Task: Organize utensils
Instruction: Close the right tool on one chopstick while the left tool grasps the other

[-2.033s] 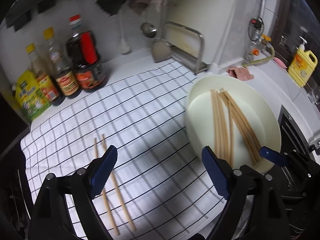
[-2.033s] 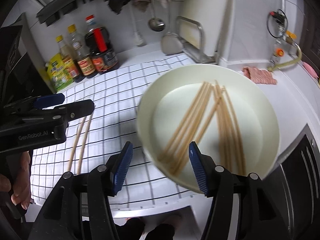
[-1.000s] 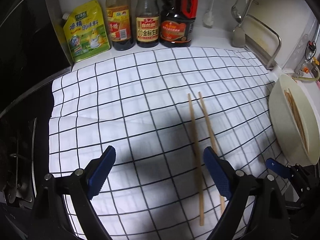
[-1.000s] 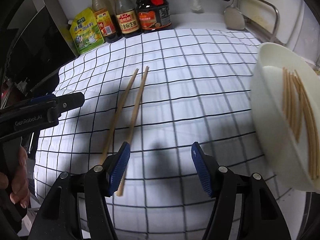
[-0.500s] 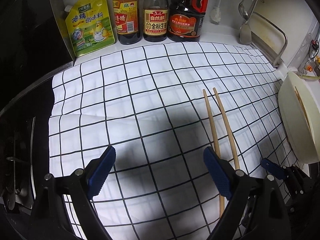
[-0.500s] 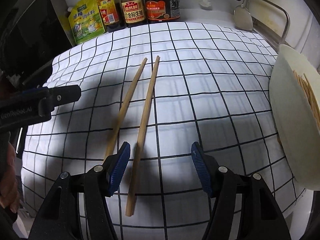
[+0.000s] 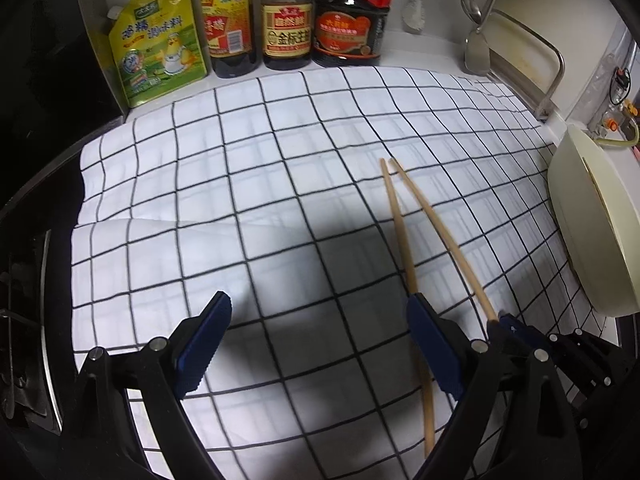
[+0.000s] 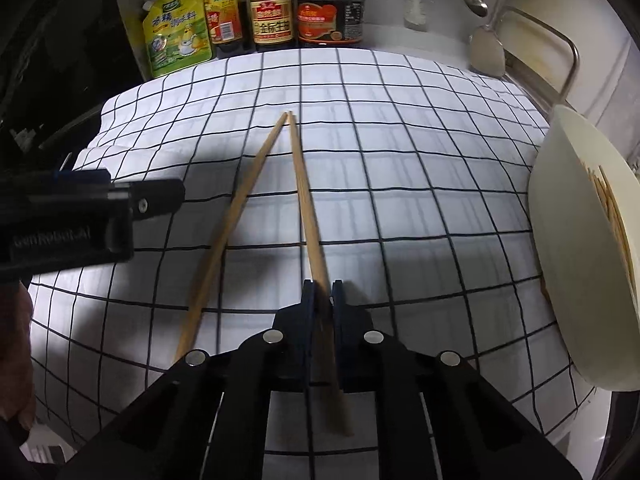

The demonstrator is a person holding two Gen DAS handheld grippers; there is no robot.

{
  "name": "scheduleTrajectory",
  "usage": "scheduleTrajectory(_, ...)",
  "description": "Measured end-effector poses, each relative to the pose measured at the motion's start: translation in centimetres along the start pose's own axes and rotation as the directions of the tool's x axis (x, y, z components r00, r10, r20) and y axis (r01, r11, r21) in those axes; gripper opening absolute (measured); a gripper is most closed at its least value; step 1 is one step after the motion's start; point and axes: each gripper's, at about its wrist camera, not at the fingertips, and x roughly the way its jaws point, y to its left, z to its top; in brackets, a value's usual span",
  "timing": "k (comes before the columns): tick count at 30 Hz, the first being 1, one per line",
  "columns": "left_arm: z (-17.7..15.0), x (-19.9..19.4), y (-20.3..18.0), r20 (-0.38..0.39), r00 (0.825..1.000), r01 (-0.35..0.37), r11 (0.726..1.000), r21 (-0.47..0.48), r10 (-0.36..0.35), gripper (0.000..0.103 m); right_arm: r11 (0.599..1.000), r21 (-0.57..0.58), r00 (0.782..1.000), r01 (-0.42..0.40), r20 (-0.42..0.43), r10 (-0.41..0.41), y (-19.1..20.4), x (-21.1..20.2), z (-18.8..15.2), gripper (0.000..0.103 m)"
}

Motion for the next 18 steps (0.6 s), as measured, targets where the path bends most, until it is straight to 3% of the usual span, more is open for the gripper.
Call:
scheduleTrajectory(9, -0.8, 1.5, -2.5, -0.011, 1.000, -0.005, 0.999, 0.043, 0.006, 0.088, 0.996, 0.073, 0.998, 0.056, -0.022, -0.054, -3.8, -0.9, -1.2, 0.007)
scheduleTrajectory(14, -1.2, 2.2, -3.3, -0.005, 0.999, -0.034, 0.997, 0.063, 0.035, 0.088, 0.995, 0.092, 0.998, 0.048, -0.033, -0.045, -5.2, -1.1, -1.6, 0.007)
scheduleTrajectory(16, -1.3, 2.5, -3.4, -0.010, 0.999, -0.041, 0.997, 0.064, 0.042, 0.088, 0.995, 0.086, 0.999, 0.051, -0.025, -0.049, -5.4, -1.2, -1.4, 0.016)
scheduleTrajectory(18, -1.3, 2.7, -3.5, -0.010, 0.999, -0.052, 0.997, 0.064, 0.052, 0.088, 0.996, 0.075, 0.998, 0.053, -0.027, -0.051, -5.4, -1.2, -1.2, 0.044)
